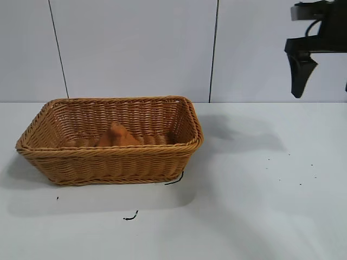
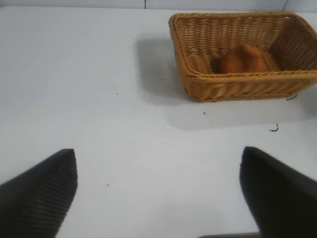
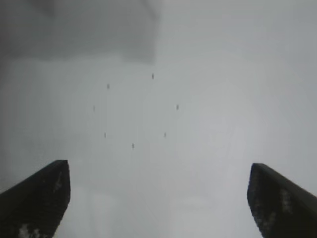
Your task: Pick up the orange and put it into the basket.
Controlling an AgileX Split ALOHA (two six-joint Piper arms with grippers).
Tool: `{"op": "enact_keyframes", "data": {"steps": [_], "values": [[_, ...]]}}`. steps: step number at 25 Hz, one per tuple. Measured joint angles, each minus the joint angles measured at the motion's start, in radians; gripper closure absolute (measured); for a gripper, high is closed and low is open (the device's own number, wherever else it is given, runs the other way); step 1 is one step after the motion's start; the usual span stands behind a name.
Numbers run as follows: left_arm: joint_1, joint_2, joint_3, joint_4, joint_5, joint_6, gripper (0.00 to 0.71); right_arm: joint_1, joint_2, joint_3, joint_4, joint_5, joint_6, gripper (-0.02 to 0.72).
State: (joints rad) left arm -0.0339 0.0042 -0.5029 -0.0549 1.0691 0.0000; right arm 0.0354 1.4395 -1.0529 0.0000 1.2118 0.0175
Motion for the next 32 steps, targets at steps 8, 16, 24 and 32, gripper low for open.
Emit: {"op": "enact_keyframes", "data": {"steps": [8, 16, 24, 32], "values": [[0.0, 0.0, 0.0, 0.0, -0.001, 0.0, 0.071, 0.0, -0.509, 0.375, 0.005, -0.091, -0.007, 0.008], [0.0, 0.0, 0.0, 0.0, 0.0, 0.0, 0.071, 0.0, -0.999, 0.549, 0.005, -0.189, -0.017, 0.008], [0.0, 0.0, 0.0, 0.0, 0.0, 0.0, 0.071, 0.0, -1.382, 0.553, 0.005, -0.192, -0.017, 0.008], [0.0, 0.0, 0.0, 0.0, 0.0, 0.0, 0.071, 0.0, -1.443, 0.553, 0.005, -0.19, -0.017, 0.008]]}}
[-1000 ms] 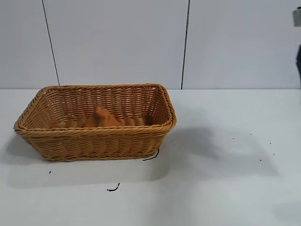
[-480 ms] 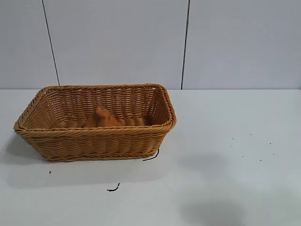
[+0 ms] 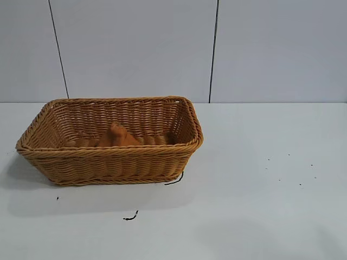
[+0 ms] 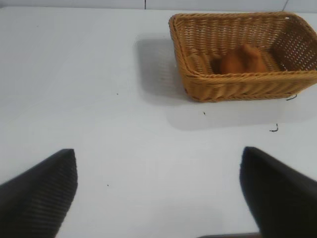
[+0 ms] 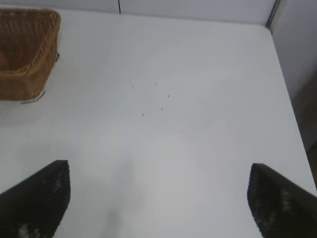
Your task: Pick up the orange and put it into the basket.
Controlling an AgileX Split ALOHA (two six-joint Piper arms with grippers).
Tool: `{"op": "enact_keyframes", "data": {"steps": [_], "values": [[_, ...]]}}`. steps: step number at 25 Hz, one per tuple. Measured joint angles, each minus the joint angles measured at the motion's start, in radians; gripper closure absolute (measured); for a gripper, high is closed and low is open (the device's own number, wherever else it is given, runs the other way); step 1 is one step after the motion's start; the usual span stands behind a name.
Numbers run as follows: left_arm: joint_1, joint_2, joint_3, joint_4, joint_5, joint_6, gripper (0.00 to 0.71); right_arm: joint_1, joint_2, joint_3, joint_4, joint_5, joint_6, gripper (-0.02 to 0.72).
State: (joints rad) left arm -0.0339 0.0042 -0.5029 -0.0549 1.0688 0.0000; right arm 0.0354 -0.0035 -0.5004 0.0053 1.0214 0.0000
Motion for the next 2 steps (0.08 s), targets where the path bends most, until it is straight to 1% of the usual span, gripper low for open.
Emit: {"op": "enact_keyframes", "data": {"steps": [2], "values": [[0.0, 0.0, 0.0, 0.0, 0.0, 0.0, 0.071, 0.0, 0.0, 0.0, 0.0, 0.0, 0.0, 0.008]]}}
